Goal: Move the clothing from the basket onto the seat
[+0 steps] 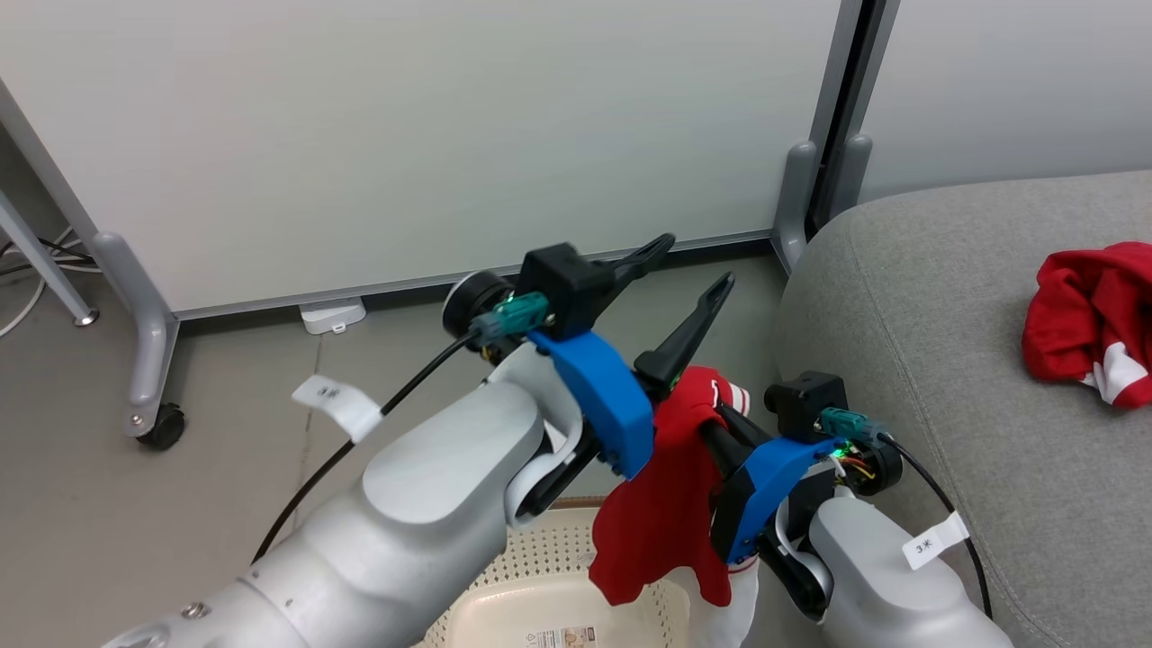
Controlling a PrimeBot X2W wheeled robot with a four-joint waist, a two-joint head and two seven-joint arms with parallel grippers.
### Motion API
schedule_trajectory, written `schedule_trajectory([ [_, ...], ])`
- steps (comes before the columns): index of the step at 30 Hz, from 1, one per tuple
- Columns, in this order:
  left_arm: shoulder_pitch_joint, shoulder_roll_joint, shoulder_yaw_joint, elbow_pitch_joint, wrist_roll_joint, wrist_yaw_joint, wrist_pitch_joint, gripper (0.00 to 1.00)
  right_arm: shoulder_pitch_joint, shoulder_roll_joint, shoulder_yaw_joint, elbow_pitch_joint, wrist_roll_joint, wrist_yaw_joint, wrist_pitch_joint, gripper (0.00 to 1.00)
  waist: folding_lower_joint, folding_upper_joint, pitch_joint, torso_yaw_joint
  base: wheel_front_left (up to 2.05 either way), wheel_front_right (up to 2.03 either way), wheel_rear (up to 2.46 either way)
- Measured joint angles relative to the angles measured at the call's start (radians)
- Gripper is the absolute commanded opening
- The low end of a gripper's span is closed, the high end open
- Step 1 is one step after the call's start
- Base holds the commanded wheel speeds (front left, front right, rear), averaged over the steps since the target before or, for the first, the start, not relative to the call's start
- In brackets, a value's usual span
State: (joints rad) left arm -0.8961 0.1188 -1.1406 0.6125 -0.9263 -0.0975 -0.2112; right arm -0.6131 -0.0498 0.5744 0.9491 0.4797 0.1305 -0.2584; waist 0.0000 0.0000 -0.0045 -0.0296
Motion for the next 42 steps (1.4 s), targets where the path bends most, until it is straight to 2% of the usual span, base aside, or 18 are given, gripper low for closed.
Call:
schedule_trajectory([
  [6,0.082,0.035,0.032,-0.031,0.01,0.001,-0.042,1.0,0.0,0.0,-0.047,-0.004,-0.005,0.0,-0.003,0.0,0.0,0.0,0.0,0.006,0.0,0.0,0.0],
  [10,0.17,0.079,0.08,-0.087,0.057,0.002,-0.05,1.0,0.002,0.0,-0.083,-0.038,-0.023,0.0,-0.003,0.0,0.0,0.0,0.002,0.005,0.0,0.0,0.0],
  [15,0.325,0.133,0.224,-0.197,0.159,0.013,-0.051,1.0,0.02,0.0,-0.123,-0.083,-0.055,0.0,-0.003,0.0,-0.0001,0.0,0.008,-0.004,0.0,0.0,0.0],
  [20,0.505,0.155,0.379,-0.295,0.279,0.019,-0.051,1.0,0.044,0.0,-0.153,-0.127,-0.071,0.0,-0.004,0.0,0.0,0.0,0.013,-0.024,0.0,0.0,0.0],
  [27,0.727,0.137,0.603,-0.395,0.451,0.002,-0.052,1.0,0.072,0.0,-0.197,-0.167,-0.102,0.0,-0.004,0.0,-0.0001,0.0,0.02,-0.055,0.0,0.0,0.0],
  [33,0.855,0.108,0.746,-0.421,0.544,-0.013,-0.052,1.0,0.095,0.0,-0.217,-0.189,-0.127,0.0,-0.002,0.0,-0.0001,0.0,0.028,-0.092,0.0,0.0,0.0],
  [38,0.897,0.081,0.816,-0.446,0.599,-0.024,-0.052,1.0,0.108,0.0,-0.222,-0.218,-0.132,0.0,0.003,0.0,-0.0001,0.0,0.037,-0.13,0.0,0.0,0.0],
  [42,0.899,0.059,0.83,-0.461,0.627,-0.027,-0.052,1.0,0.116,0.0,-0.224,-0.245,-0.124,0.0,0.011,0.0,-0.0001,0.0,0.045,-0.163,0.0,0.0,0.0],
])
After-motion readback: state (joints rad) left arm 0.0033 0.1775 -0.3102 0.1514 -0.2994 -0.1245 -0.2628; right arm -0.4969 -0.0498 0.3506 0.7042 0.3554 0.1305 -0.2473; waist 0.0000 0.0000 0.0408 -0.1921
